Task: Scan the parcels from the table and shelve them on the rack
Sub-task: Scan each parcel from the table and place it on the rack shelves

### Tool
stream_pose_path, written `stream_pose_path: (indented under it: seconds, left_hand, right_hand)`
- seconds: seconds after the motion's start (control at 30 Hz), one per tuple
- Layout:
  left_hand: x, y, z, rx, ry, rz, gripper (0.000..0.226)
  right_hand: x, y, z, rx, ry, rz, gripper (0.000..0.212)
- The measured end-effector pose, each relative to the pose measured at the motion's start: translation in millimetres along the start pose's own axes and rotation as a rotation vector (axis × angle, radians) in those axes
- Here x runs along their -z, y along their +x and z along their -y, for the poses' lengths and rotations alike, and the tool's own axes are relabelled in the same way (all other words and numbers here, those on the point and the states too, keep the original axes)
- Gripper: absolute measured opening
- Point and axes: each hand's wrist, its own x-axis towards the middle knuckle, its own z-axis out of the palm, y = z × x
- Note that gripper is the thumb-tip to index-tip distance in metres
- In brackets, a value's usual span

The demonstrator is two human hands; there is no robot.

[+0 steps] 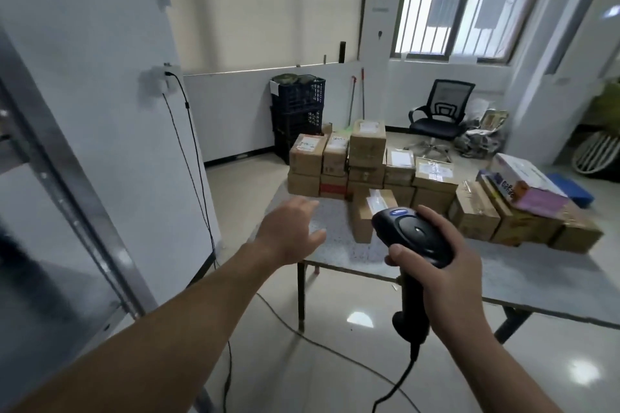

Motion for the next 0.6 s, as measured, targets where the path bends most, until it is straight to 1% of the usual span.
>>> stream_pose_path:
  seconds: [0.17,0.3,0.4,0.6]
  left_hand:
    - [-42,70,-19,0.012,0.014,0.014,0.065]
    - [-68,129,-40,0.05,0.009,0.035,0.062]
    - [-86,168,-57,0.097,-0.004,0.054,0.058]
    - [-120,226,-78,0.162,-0.002,0.115,0.063]
  right_hand:
    - [34,70,-39,-0.032,0.008,-0.015,0.068]
    - [66,136,-64,-0.065,0.019,-0.016,0.071]
    - [88,185,-80,-0.062,0.006,0.011,0.078]
    - [115,250,-108,-0.076,-0.003,0.016,0.078]
